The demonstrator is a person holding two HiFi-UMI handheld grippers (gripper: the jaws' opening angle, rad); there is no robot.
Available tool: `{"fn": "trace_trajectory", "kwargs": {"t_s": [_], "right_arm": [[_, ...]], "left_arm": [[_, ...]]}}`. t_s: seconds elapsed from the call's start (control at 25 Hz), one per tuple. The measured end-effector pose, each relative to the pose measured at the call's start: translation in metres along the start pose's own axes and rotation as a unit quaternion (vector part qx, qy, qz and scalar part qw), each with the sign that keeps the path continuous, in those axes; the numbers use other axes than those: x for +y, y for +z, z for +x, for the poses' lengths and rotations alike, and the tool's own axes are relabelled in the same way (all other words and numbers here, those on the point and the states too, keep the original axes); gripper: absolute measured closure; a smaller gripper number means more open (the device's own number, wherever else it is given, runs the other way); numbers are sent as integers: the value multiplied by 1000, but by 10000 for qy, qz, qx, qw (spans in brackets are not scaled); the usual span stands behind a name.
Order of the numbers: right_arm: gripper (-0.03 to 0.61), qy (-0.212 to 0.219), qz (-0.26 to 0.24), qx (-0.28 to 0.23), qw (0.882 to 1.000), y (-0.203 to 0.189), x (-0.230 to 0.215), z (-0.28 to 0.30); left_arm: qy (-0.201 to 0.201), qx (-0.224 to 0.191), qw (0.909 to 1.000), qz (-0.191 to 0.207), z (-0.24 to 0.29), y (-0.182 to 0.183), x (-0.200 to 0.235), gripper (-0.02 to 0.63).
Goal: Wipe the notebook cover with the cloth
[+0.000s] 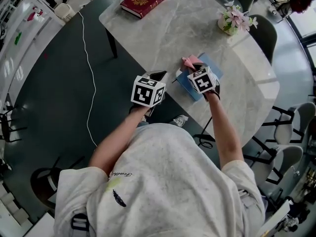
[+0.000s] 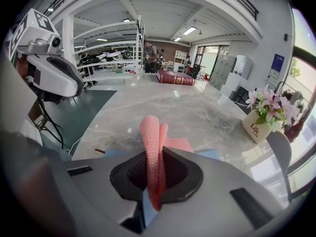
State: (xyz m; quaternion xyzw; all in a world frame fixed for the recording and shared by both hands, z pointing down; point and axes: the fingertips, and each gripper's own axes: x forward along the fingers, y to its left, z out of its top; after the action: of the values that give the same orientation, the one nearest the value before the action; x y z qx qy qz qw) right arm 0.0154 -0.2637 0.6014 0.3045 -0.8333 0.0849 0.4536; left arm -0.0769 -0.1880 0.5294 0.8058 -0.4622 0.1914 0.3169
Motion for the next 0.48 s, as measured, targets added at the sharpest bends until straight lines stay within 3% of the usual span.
{"fn": "trace_trajectory", "kwargs": {"t_s": [0.48], "right_arm": [[563,-36,179,-13,9998,0,36,-6]], "left_arm": [[-323,101,9993,175,-8,-11,0,607]]}}
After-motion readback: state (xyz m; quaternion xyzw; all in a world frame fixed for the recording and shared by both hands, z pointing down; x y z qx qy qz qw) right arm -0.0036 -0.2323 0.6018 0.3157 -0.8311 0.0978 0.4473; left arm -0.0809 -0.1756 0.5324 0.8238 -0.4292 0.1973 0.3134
